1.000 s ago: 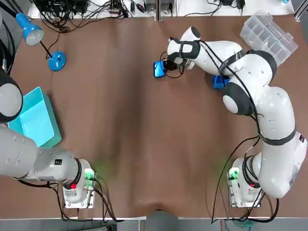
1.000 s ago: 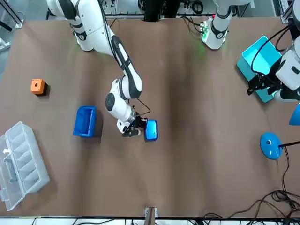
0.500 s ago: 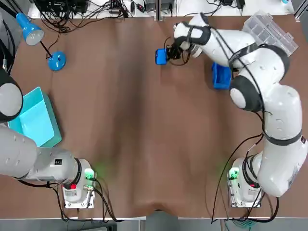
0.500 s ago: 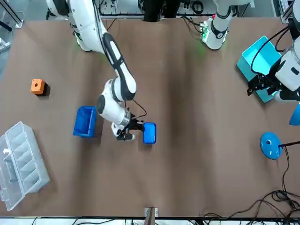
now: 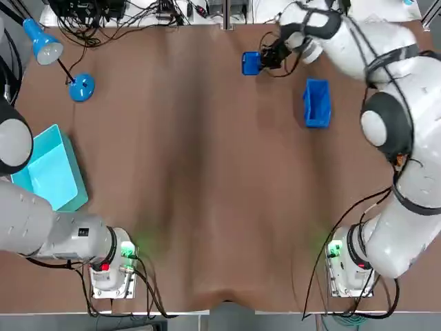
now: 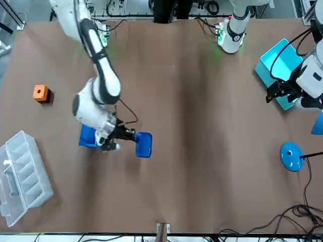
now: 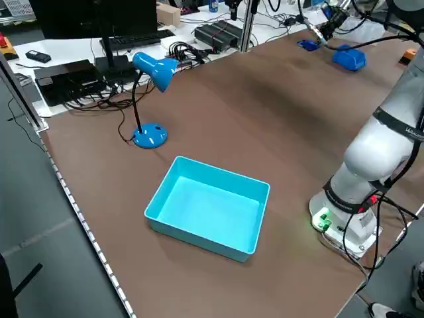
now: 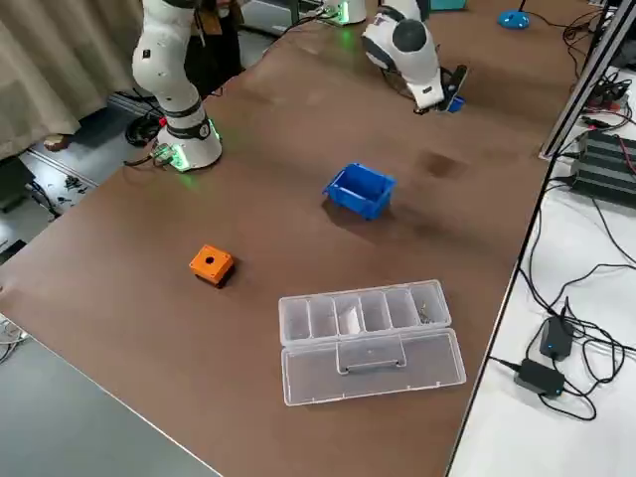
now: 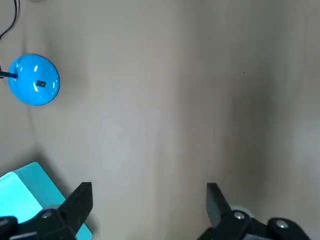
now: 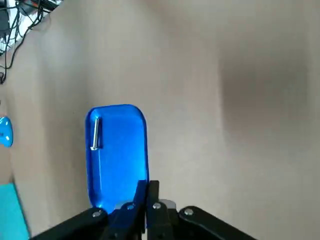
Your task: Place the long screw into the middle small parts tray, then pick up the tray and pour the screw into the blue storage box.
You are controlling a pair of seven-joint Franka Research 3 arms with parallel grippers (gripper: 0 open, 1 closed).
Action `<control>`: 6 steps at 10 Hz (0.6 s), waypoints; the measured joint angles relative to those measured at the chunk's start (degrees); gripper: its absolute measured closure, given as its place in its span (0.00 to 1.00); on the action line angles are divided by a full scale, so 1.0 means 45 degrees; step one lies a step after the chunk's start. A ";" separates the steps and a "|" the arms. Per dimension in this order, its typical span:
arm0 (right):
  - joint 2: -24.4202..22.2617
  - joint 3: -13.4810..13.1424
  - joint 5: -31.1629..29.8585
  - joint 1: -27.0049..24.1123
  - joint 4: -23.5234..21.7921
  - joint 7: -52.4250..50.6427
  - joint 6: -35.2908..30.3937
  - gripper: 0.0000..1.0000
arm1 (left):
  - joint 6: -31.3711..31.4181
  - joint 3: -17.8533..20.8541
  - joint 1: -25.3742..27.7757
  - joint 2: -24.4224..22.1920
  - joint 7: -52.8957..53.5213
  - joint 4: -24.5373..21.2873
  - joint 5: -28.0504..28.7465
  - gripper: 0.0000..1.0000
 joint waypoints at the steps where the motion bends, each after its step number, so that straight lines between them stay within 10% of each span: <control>1: -0.0339 -0.0044 -0.0010 -0.1077 -0.0235 -0.1170 -0.1115 0.97 | 0.0000 0.0000 0.0000 0.0001 0.0000 0.0002 0.0000 0.00; 6: -0.1132 -0.0239 -0.3600 -0.3983 -0.0677 -0.3571 -0.3791 0.97 | 0.0000 0.0006 0.0001 0.0004 0.0000 0.0006 0.0000 0.00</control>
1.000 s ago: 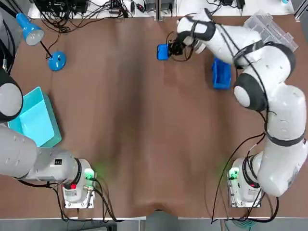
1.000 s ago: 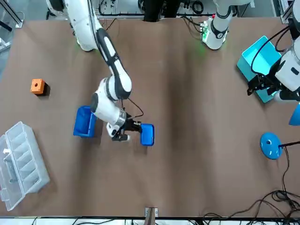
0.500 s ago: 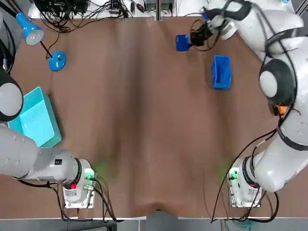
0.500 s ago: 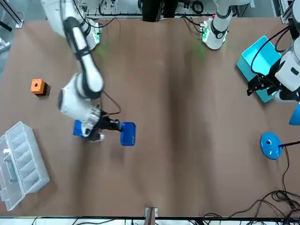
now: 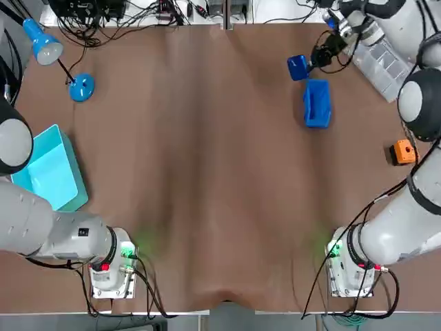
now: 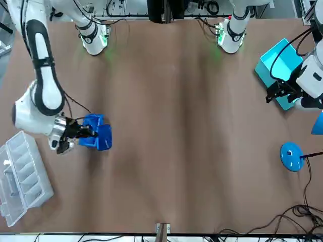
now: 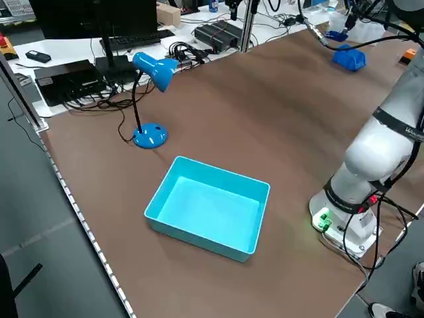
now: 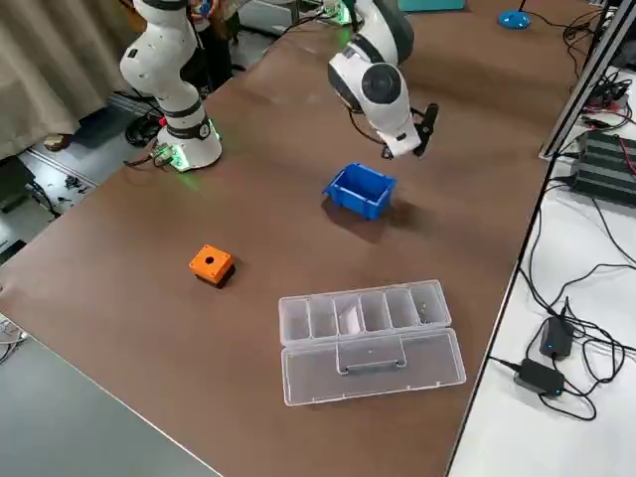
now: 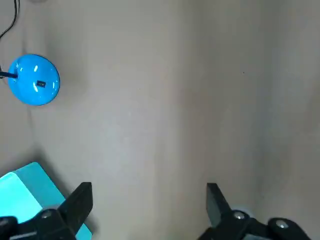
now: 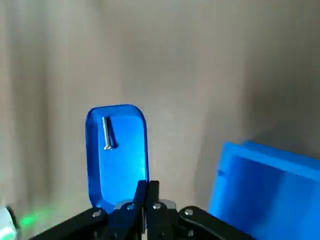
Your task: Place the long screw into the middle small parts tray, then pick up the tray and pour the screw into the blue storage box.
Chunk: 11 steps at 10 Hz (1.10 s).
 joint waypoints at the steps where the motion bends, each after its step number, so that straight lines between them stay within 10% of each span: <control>1: -0.0161 -0.0001 -0.0768 -0.0153 -0.0029 -0.0002 -0.0239 0.97 | 0.0000 0.0001 0.0000 0.0001 0.0000 0.0001 0.0000 0.00; 11: -0.0379 0.0108 -0.5775 -0.1858 0.0130 -0.1505 -0.1489 0.97 | 0.0000 0.0006 0.0001 0.0009 0.0000 0.0001 0.0000 0.00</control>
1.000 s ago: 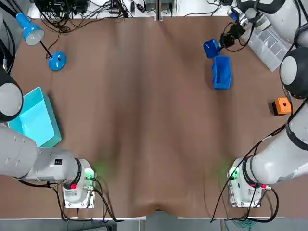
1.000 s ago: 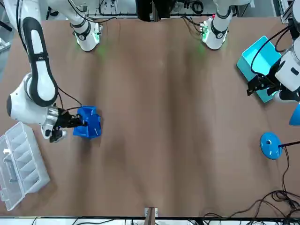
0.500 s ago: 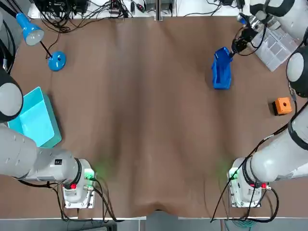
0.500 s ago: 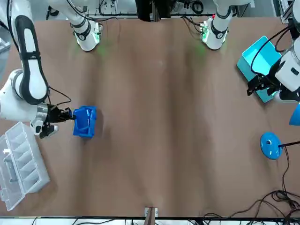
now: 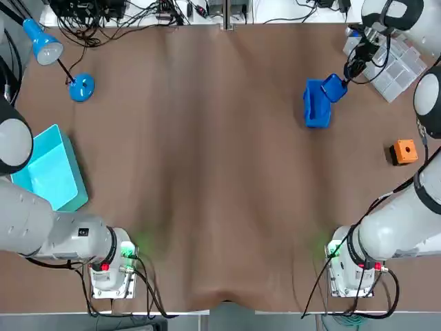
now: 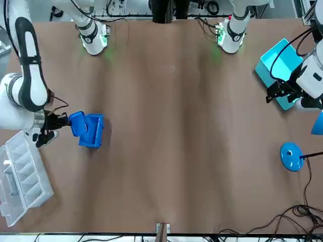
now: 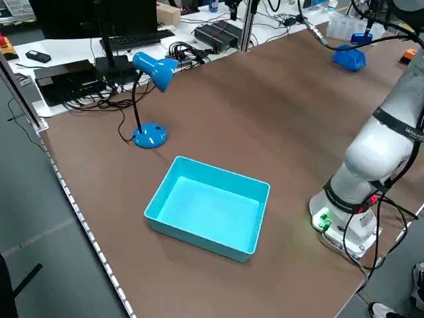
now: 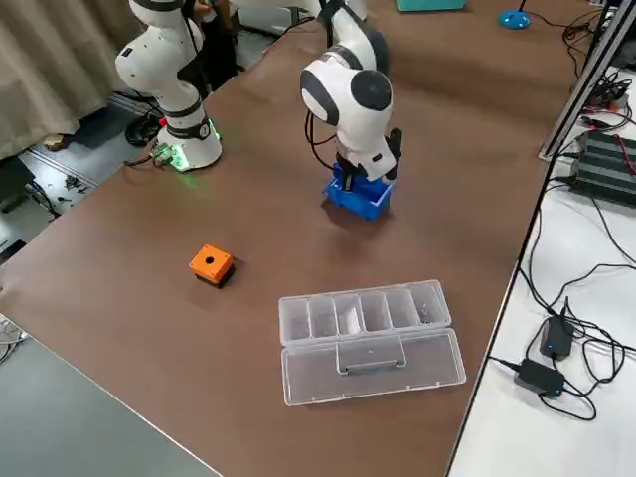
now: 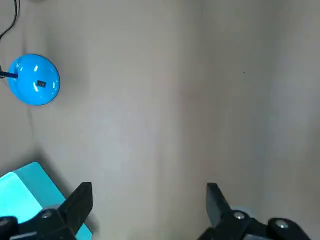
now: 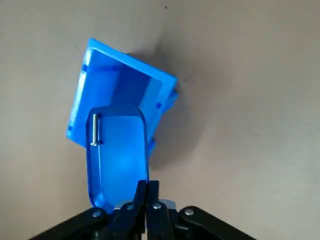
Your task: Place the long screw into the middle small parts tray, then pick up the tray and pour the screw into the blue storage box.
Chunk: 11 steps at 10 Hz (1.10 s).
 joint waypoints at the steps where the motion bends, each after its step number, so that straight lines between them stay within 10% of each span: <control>1: -0.0011 0.0018 -0.0231 0.0011 0.0045 0.0000 0.0000 0.97 | 0.0000 0.0000 0.0000 0.0000 0.0000 0.0000 0.0000 0.00; 11: 0.0330 0.0171 -0.4825 0.1945 0.0627 0.0012 0.1465 0.97 | 0.0000 -0.0001 0.0001 0.0016 0.0000 0.0000 0.0000 0.00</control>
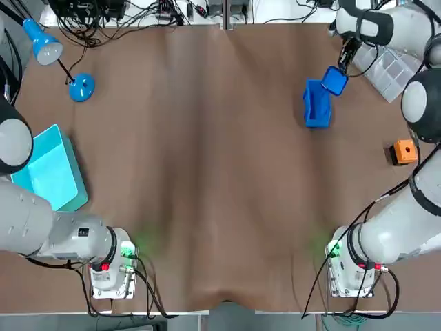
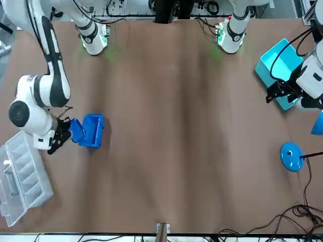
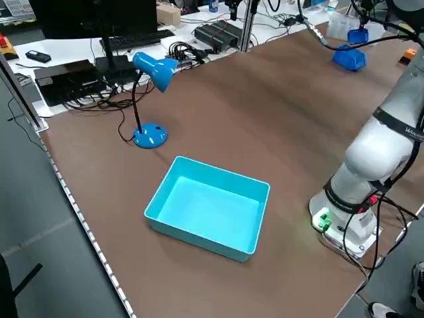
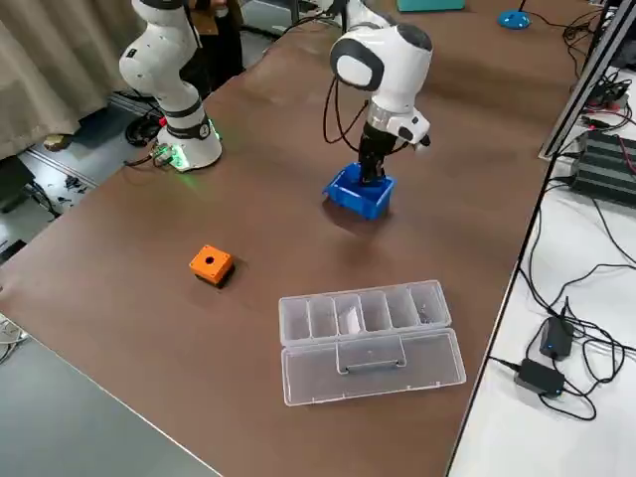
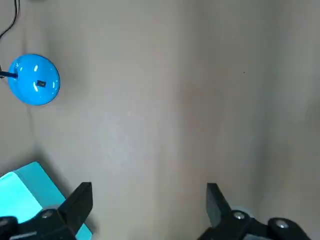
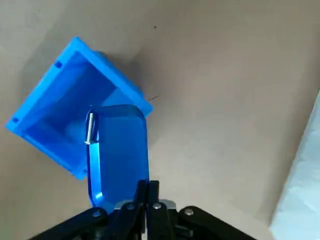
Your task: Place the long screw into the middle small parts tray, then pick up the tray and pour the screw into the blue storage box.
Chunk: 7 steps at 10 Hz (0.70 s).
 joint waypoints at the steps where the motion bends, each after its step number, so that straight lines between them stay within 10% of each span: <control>1: 0.0064 0.0003 -0.0413 0.0241 -0.0002 0.0090 0.0027 0.97 | 0.0000 -0.0005 0.0000 0.0005 0.0000 0.0000 0.0000 0.00; 7: 0.0144 0.0007 -0.3130 0.1098 -0.0208 0.1912 0.0021 0.97 | 0.0000 -0.0008 0.0000 0.0030 0.0000 0.0000 0.0000 0.00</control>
